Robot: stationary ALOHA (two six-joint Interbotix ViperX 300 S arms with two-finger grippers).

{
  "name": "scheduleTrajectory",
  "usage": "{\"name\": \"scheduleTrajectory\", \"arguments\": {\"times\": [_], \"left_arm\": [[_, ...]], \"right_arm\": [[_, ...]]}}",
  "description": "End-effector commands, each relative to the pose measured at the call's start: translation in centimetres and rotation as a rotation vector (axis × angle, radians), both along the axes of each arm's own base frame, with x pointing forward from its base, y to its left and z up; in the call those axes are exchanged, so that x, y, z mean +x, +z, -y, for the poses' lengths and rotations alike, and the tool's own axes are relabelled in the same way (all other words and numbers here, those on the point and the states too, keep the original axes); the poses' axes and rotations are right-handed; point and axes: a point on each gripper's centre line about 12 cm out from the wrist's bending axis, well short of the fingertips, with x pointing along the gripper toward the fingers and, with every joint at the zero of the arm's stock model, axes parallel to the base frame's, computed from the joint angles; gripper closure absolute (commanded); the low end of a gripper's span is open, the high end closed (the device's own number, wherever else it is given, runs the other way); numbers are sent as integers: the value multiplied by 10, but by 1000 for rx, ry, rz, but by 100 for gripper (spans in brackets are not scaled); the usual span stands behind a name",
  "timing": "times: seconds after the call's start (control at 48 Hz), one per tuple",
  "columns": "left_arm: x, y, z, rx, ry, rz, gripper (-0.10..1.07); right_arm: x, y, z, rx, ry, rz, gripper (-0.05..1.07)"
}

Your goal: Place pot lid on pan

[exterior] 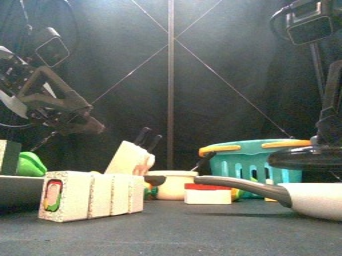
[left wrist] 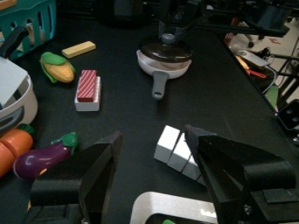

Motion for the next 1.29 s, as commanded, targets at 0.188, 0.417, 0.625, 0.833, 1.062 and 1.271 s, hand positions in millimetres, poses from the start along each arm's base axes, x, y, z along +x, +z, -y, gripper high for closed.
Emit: {"name": "scheduleTrajectory", "arguments": {"times": [0.188,0.417,0.625,0.833,1.062,1.271], "left_arm": [[5,3,1,-3,2,13,4],[7,3,1,-3,2,13,4],[7,3,1,-3,2,13,4],[7,3,1,-3,2,13,4],[7,3,1,-3,2,15,4],[7,3,1,-3,2,13,4]], "right_arm": [[-2,2,-3,34,-32,-12,38],[-4,0,-2,34,-39,-21,38],[-4,-2,1,29,-45,-26,38],[-3,-3,0,33,-38,-24,38],[-2,-4,-1,40,-35,-28,38],[-2,-6,0,28,-31,-31,38]]}}
